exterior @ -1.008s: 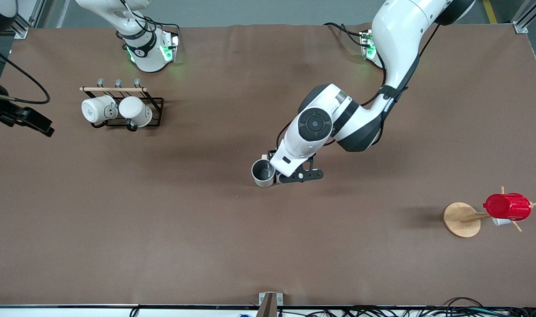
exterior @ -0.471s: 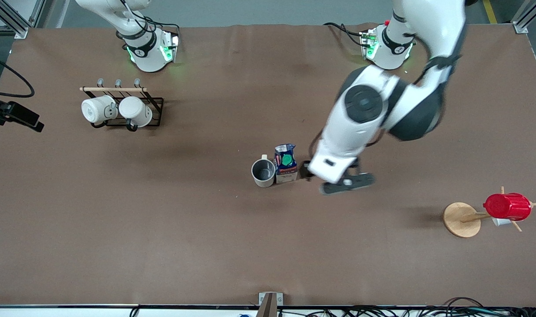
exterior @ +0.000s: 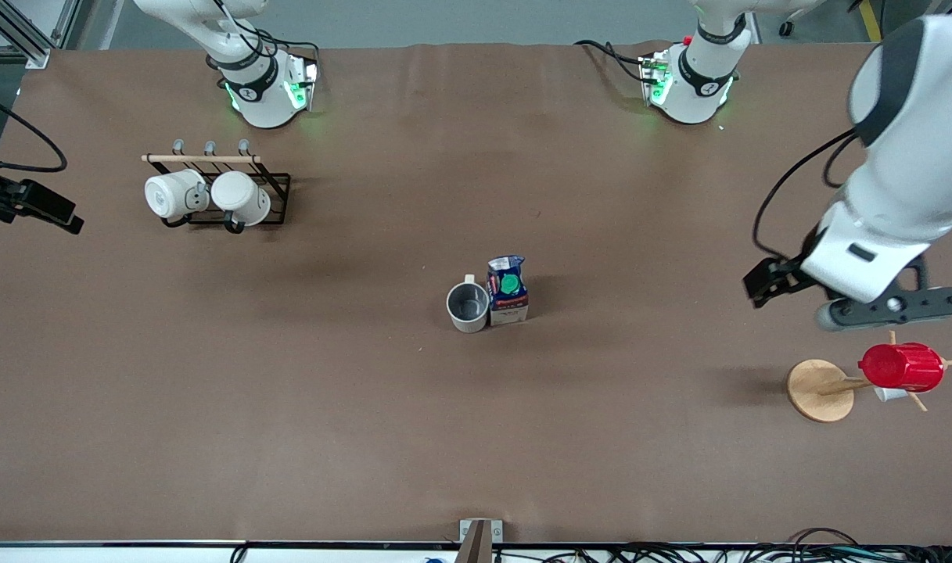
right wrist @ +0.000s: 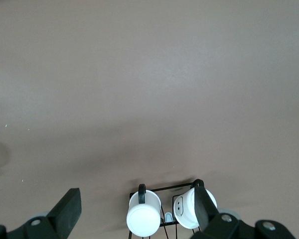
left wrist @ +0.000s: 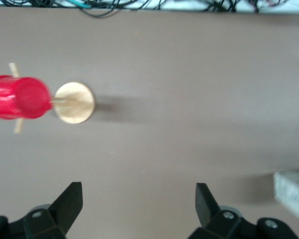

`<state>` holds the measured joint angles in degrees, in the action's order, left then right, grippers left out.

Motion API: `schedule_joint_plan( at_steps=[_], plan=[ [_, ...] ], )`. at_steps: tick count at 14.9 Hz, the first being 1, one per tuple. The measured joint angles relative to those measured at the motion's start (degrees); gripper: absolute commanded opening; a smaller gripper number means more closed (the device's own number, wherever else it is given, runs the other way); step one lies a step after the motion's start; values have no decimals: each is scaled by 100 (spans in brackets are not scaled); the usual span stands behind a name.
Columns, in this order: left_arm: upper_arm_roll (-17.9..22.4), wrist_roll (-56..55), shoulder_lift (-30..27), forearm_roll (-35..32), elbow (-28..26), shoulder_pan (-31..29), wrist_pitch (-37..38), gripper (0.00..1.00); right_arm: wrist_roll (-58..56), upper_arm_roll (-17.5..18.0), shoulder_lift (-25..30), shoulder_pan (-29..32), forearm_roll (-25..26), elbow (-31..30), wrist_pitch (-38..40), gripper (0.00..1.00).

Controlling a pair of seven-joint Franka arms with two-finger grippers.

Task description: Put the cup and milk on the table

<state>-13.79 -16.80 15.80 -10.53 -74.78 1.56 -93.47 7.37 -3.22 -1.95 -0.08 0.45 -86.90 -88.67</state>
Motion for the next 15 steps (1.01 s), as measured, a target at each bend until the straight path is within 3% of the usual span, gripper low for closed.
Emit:
schedule_joint_plan(
  at_steps=[4,11,15],
  plan=[
    [44,845,-527,576,-356,-412,165,100,-97,6,0,-1,0,2,0,100],
    [215,1014,-1923,1056,-1874,-432,186,100,-123,8,1,-1,-1,5,13,100],
    [298,1455,-2225,1058,-2070,-428,186,100,-123,9,1,-2,-1,6,14,100]
  ],
)
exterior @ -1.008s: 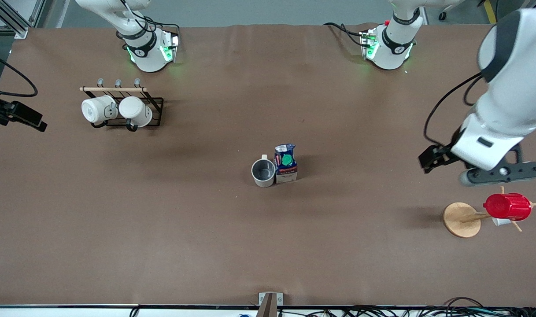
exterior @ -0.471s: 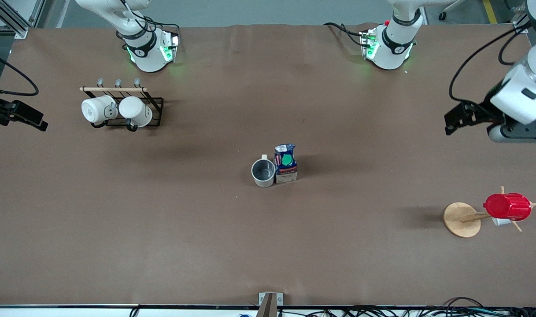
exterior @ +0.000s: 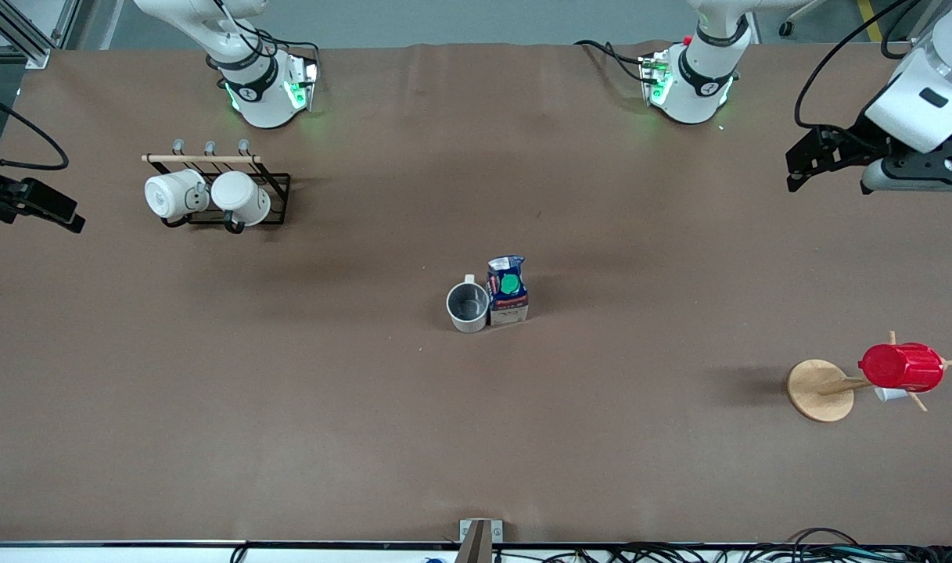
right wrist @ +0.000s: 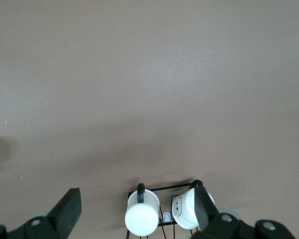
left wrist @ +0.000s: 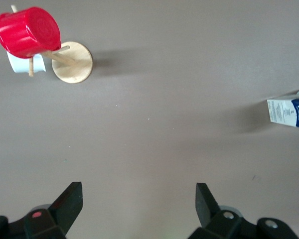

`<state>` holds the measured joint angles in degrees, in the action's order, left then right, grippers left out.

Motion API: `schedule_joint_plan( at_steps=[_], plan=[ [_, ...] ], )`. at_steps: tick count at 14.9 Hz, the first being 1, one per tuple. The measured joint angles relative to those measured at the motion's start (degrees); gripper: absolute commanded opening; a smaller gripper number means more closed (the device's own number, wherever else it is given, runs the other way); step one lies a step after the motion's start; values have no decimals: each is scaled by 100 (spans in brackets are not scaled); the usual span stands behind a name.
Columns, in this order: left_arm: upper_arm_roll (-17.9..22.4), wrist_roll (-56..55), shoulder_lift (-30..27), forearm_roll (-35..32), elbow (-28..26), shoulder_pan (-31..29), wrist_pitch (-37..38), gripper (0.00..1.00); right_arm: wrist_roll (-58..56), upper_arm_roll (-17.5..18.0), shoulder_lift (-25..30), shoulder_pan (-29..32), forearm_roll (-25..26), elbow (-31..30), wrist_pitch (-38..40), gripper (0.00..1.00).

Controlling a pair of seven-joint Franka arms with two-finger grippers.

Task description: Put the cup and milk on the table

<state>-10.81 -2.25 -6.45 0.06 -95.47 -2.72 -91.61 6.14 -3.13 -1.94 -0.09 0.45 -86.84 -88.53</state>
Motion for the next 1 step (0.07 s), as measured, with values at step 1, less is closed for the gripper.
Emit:
schedule_joint_plan(
  at_steps=[1],
  plan=[
    [44,59,-7,0,0,0,0,100,0,0,0,0,0,0,0,100]
  ],
)
